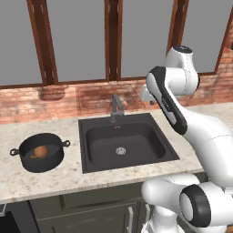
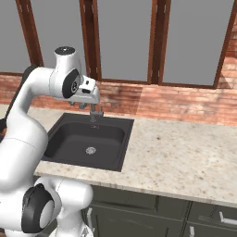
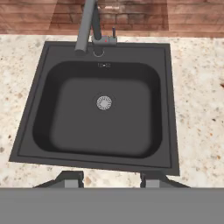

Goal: Dump the onion from the pot into the sink. Then turn on the water and wash the onion. Then turn off the water and put the onion back in the pot.

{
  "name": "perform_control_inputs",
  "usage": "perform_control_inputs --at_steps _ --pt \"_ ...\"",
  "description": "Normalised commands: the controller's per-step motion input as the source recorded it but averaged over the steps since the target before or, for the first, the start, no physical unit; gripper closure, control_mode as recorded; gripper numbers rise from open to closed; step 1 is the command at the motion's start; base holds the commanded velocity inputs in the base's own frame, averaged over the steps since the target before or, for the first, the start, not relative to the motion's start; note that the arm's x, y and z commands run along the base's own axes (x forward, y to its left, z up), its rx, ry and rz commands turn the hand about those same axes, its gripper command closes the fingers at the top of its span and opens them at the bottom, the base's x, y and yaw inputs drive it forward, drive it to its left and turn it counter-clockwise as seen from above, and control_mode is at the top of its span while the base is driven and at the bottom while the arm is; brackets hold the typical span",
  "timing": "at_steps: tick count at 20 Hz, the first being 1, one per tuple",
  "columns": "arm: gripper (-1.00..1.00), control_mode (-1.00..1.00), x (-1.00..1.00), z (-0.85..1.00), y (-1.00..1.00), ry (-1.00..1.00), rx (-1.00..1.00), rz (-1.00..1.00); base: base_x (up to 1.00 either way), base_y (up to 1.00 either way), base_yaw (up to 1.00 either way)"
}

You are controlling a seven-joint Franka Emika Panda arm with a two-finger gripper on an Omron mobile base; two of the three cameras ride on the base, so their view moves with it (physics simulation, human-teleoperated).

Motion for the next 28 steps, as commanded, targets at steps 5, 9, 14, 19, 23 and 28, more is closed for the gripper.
perform_control_inputs --at_steps 5,9,14,19,23,28 --pt "-1.00 -1.00 -0.24 0.00 0.08 0.00 -0.02 0.00 0.00 0.00 0.00" --pt "-1.00 -1.00 -0.45 0.00 0.40 0.00 -0.04 0.00 0.00 0.00 0.00" --pt "-1.00 -1.00 -0.41 0.00 0.54 0.00 -0.01 0.00 0.00 0.00 0.00" --pt "-1.00 -1.00 -0.31 0.00 0.58 0.00 0.00 0.00 0.00 0.00 0.00" --pt "-1.00 -1.00 -0.12 0.00 0.69 0.00 0.00 0.00 0.00 0.00 0.00" --pt "-1.00 -1.00 0.00 -0.01 0.72 0.00 0.00 0.00 0.00 0.00 0.00"
